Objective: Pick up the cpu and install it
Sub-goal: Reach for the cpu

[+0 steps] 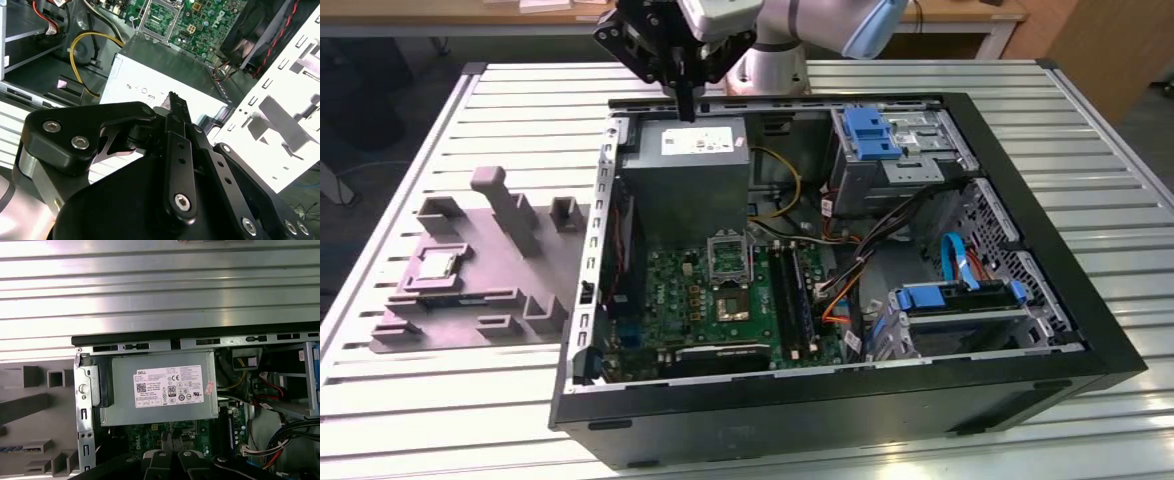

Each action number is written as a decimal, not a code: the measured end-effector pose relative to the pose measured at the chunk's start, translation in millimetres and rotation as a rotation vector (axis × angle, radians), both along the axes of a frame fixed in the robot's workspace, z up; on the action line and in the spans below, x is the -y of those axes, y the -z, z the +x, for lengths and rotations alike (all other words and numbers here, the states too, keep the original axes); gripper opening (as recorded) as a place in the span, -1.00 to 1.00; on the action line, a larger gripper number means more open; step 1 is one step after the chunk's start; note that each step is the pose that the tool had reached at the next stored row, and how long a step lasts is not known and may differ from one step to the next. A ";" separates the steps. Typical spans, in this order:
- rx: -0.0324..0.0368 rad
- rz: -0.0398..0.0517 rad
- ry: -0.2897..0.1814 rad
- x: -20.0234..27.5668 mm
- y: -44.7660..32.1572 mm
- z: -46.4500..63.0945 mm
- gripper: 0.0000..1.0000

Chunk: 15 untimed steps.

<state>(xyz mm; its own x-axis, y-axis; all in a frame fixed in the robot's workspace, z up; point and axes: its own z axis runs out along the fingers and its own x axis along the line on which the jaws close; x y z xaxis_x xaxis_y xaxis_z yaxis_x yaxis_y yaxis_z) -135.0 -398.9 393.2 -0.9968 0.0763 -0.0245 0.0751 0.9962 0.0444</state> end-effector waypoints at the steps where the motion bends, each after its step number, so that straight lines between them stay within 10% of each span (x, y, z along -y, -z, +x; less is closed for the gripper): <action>1: 0.0000 0.0000 0.000 0.0 0.0 -1.3 -0.79; 15: -0.0001 -0.0001 0.000 0.0 0.1 -12.4 -0.79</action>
<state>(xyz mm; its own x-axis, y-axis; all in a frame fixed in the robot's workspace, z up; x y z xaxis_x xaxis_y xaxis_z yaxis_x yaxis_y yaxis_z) -147.4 -398.9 393.1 -0.9968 0.0762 -0.0244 0.0751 0.9962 0.0443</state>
